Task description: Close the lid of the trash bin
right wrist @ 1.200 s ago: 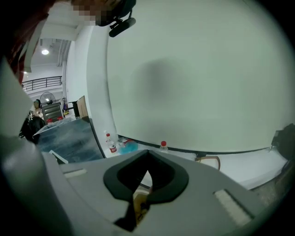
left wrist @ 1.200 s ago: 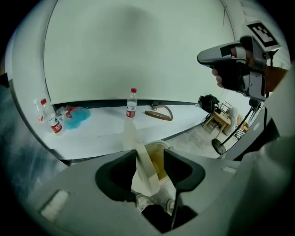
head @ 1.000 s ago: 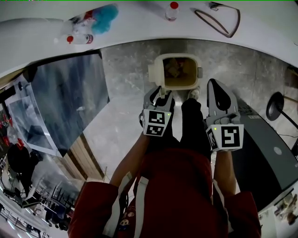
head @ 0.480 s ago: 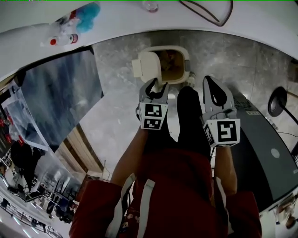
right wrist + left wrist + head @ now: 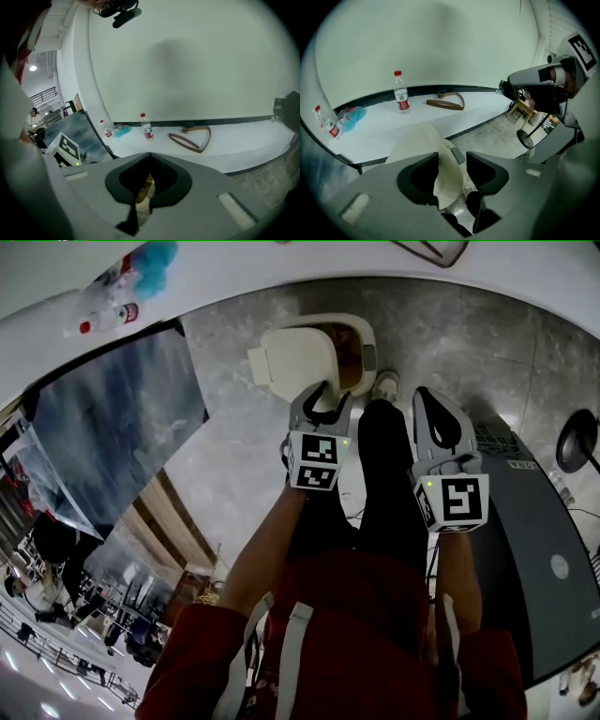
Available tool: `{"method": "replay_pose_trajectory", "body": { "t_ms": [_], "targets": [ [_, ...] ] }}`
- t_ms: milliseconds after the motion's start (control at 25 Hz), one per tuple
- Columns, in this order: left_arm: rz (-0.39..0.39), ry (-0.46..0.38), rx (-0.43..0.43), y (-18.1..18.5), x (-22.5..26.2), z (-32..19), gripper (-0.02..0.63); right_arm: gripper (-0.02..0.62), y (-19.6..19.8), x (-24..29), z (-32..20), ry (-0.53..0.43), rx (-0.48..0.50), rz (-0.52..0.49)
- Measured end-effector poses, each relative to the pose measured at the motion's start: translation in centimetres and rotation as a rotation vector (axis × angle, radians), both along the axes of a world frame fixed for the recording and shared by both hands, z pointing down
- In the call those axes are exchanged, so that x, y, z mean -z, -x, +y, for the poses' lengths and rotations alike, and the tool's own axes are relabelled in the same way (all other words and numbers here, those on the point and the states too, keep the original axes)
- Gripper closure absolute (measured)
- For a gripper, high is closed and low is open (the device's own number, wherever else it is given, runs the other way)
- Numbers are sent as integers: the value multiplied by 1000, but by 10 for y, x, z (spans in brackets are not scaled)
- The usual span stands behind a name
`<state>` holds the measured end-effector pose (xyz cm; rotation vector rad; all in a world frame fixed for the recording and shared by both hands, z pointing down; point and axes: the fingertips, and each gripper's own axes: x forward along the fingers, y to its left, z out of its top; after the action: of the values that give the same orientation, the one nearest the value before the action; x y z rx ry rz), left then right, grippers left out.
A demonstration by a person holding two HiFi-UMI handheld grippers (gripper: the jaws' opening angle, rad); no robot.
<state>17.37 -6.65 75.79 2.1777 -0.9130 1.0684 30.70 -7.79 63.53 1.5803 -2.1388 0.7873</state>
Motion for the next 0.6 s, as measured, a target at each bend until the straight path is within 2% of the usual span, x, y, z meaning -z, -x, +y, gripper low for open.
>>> {"method": "replay_pose_trajectory", "body": {
  "t_ms": [600],
  "targets": [
    [2, 32, -33, -48, -88, 9, 411, 595, -25, -97, 26, 84, 13, -22]
  ]
}}
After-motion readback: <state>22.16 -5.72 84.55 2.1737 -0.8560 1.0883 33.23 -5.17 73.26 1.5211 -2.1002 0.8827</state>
